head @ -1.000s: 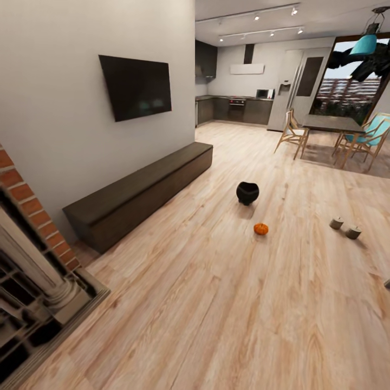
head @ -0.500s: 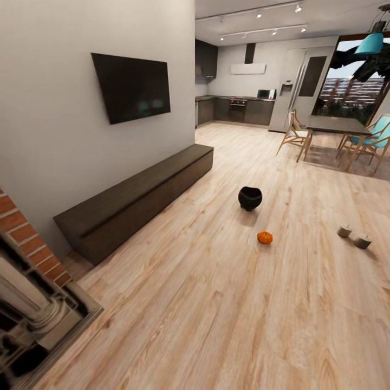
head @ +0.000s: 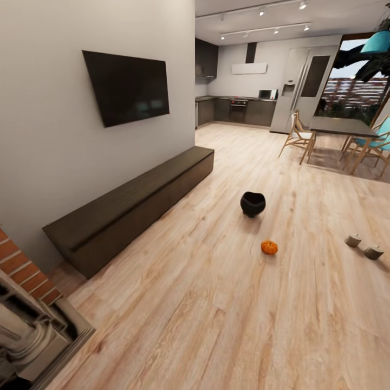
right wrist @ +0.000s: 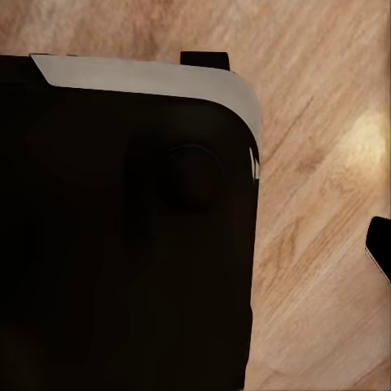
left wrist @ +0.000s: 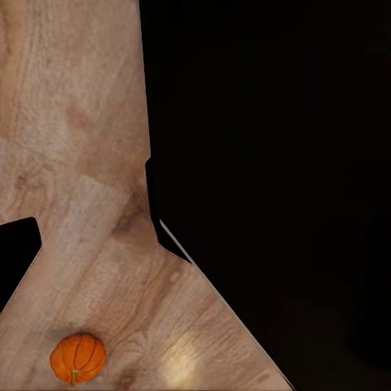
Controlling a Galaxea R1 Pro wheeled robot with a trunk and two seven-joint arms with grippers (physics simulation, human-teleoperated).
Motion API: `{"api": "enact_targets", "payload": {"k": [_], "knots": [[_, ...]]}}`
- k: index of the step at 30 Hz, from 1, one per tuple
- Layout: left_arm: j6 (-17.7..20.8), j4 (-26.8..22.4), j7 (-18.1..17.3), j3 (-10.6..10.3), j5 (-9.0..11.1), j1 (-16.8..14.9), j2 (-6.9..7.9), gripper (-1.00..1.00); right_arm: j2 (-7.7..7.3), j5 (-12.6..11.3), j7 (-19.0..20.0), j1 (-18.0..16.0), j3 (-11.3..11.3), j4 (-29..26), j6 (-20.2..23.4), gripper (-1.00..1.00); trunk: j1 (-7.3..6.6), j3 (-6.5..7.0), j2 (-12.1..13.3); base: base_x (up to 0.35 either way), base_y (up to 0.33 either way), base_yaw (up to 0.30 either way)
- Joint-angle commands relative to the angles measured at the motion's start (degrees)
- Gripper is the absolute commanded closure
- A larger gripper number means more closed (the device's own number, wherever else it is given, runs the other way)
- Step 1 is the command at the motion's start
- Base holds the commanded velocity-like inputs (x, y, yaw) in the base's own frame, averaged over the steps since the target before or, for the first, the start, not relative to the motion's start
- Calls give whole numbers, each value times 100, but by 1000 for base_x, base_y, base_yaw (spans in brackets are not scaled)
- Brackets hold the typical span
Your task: Place each of the two pumpkins and all three candles from the living room inside a cabinet in the living room (use any cabinet), then make sure every cabinet is closed, and position the cauldron so it is next to a table in the living room.
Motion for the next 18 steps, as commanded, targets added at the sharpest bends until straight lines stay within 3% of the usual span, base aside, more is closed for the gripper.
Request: {"api": "enact_targets", "payload": {"k": [1, 18], "knots": [[0, 0, 0, 0, 0, 1, 0, -100, 0, 0, 0, 0, 0, 0, 0, -100, 0, 0, 0, 330, 0, 0], [0, 1, 0, 0, 0, -3, 0, -100, 0, 0, 0, 0, 3, 9, 0, -100, 0, 0, 0, 330, 0, 0]]}}
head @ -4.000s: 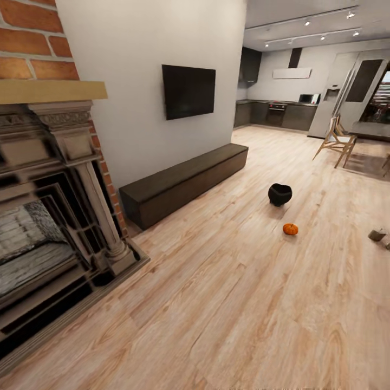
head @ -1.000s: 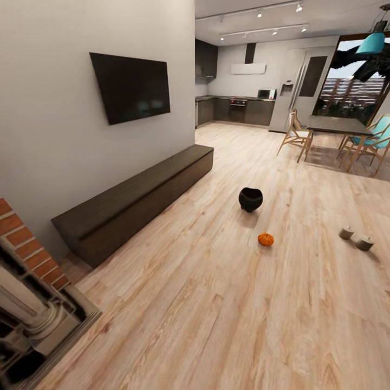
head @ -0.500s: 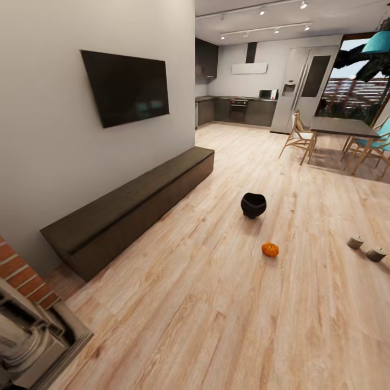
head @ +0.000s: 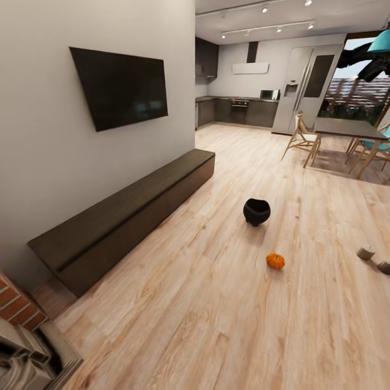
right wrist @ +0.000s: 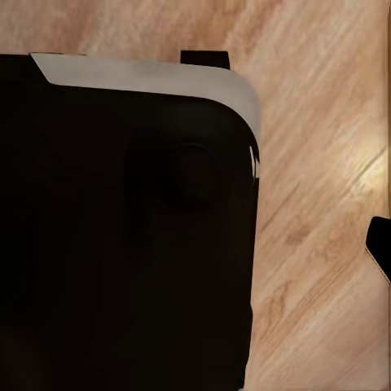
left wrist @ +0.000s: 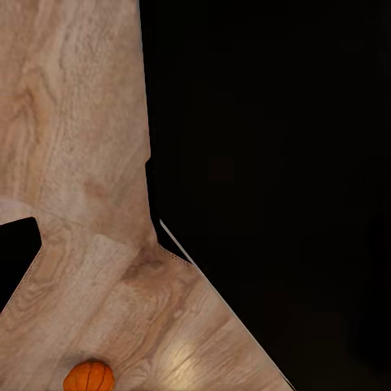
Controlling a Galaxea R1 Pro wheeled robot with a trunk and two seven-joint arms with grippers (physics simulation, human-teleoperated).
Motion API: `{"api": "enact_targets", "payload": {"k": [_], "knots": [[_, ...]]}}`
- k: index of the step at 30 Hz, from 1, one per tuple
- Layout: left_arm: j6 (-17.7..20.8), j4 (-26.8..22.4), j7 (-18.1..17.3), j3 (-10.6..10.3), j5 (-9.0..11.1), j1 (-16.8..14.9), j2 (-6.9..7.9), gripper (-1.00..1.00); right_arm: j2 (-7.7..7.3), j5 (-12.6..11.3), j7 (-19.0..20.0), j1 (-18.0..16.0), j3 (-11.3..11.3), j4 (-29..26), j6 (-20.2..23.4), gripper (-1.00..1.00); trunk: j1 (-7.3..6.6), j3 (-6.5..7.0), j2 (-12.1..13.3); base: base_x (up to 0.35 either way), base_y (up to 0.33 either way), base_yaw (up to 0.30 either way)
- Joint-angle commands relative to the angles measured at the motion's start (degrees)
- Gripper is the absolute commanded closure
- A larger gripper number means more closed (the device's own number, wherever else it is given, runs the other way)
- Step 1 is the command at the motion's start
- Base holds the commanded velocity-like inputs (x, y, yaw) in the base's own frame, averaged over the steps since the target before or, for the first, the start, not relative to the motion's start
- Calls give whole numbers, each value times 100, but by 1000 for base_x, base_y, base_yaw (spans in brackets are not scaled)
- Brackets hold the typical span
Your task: Place each of the two pumpkins and all three candles from the living room inside a cabinet in the living room (use any cabinet), then make sure every cabinet is closed, and position the cauldron so it is next to a table in the living room.
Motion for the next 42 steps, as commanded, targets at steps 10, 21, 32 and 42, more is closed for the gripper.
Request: {"api": "enact_targets", "payload": {"k": [10, 21, 32, 42], "knots": [[0, 0, 0, 0, 0, 1, 0, -100, 0, 0, 0, 0, 0, 0, 0, -100, 0, 0, 0, 330, 0, 0], [0, -1, 0, 0, 0, -1, 0, -100, 0, 5, 0, 0, 4, -9, -17, -100, 0, 0, 0, 330, 0, 0], [0, 0, 0, 0, -3, 2, 0, -100, 0, 5, 0, 0, 4, -9, -18, -100, 0, 0, 0, 330, 0, 0], [0, -1, 0, -2, -9, 3, 2, -100, 0, 6, 0, 0, 4, -9, -18, -100, 0, 0, 0, 330, 0, 0]]}}
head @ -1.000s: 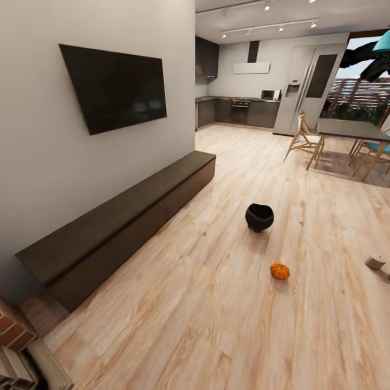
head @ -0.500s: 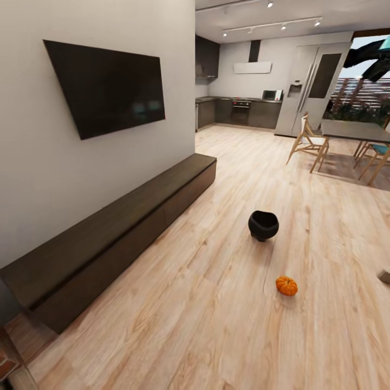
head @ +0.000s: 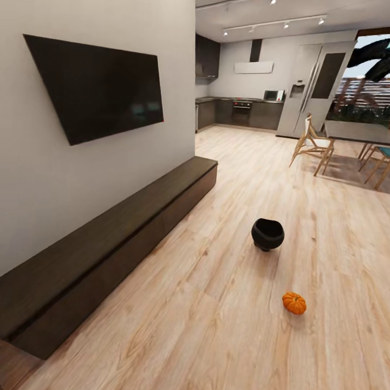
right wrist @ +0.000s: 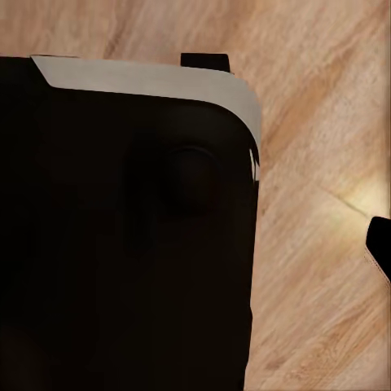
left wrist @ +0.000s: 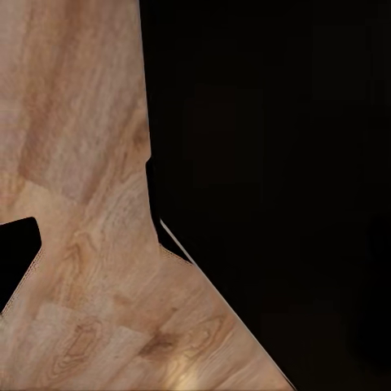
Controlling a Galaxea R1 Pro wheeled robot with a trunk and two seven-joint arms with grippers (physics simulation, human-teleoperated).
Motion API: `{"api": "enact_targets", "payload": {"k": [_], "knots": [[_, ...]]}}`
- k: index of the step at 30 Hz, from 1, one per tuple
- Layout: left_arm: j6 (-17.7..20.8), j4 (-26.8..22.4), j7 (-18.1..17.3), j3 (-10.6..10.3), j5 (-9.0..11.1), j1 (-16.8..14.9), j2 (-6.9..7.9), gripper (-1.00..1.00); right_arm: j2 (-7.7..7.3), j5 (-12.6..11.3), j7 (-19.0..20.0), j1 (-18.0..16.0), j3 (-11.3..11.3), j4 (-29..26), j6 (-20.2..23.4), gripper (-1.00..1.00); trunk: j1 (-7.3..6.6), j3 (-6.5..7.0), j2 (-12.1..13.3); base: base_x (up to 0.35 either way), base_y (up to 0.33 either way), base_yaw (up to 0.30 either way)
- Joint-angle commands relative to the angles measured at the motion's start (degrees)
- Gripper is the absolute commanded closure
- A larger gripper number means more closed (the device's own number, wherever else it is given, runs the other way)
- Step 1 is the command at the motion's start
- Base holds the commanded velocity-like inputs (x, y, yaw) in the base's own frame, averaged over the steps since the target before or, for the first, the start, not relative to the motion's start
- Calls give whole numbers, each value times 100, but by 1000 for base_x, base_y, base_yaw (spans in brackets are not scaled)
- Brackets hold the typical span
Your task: Place each of the two pumpkins and all three candles from the living room inside a cabinet in the living room (use any cabinet), then make sure every cabinet is closed, and position the cauldron so it is next to a table in the living room.
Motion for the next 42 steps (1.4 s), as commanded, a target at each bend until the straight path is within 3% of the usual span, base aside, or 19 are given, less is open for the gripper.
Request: {"api": "enact_targets", "payload": {"k": [1, 21, 42], "knots": [[0, 0, 0, -3, 0, -1, -1, -100, 0, 1, 0, 0, 0, 0, 0, -100, 0, 0, 0, 330, 0, 0], [0, 0, 0, -11, 0, 0, -1, -100, 0, 2, 0, 0, 1, 0, 0, -100, 0, 0, 0, 330, -5, 0], [0, 0, 0, -16, -1, -1, -2, -100, 9, 2, 0, 0, 1, 9, 0, -100, 0, 0, 0, 328, -95, 12]]}}
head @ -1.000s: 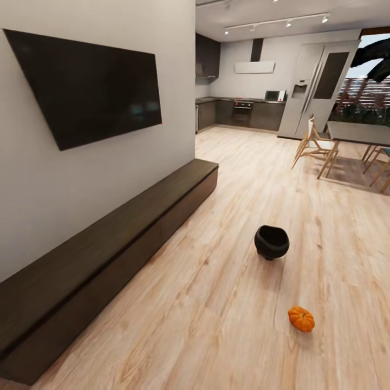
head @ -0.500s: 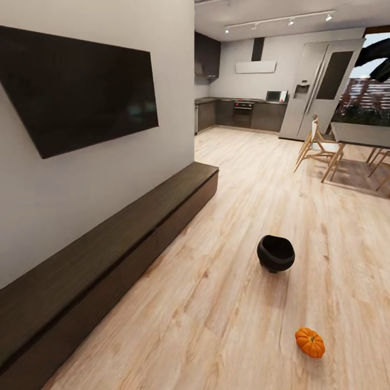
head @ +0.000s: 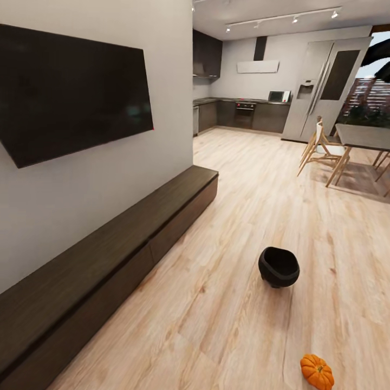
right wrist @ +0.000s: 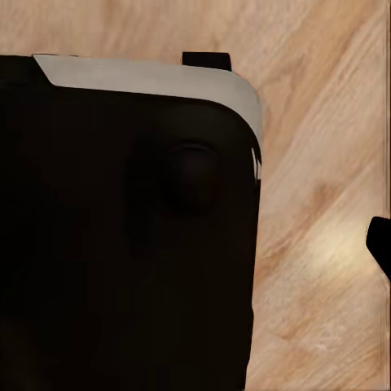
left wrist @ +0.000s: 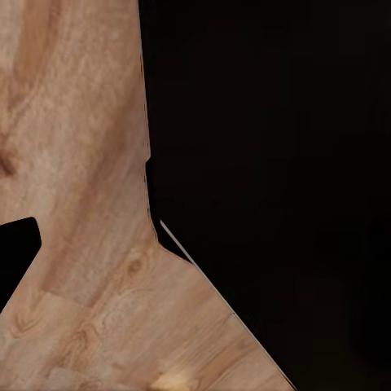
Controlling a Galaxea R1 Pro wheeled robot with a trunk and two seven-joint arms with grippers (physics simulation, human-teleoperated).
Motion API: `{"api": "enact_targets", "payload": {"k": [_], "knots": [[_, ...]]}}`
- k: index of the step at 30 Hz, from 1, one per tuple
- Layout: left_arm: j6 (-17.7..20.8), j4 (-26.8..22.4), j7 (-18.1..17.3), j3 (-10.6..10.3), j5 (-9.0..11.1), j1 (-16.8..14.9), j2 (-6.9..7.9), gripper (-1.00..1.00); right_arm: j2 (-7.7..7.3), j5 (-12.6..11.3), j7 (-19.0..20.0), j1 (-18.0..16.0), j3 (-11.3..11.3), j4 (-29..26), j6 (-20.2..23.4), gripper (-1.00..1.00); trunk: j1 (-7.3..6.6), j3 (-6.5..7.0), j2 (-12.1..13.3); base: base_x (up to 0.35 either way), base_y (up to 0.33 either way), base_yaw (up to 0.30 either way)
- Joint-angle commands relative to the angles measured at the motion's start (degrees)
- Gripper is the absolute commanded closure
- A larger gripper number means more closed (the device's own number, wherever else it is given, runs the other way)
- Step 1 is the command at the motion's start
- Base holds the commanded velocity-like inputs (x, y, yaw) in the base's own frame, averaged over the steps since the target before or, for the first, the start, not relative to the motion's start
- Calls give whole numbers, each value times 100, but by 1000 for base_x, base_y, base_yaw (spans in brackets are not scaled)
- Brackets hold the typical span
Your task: Place each of the two pumpkins and all three candles from the living room inside a cabinet in the living room (use any cabinet), then make sure every cabinet is closed, and position the cauldron so it is next to a table in the living room.
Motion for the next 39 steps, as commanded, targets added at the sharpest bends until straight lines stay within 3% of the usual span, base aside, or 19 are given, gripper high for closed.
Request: {"api": "enact_targets", "payload": {"k": [1, 15, 39], "knots": [[0, 0, 0, 0, 1, 0, 0, -100, 0, 1, 0, 0, 0, 0, 0, -100, 0, 0, 0, 298, -188, 221], [0, 0, 1, 5, 1, -1, 0, -100, 0, 1, -9, 0, 0, 0, 0, -100, 0, 0, 0, 229, -205, 276], [0, -18, 9, 18, 36, -2, -23, -100, 0, 1, -9, 0, 0, 0, -8, -100, 0, 0, 0, 7, -8, 282]]}}
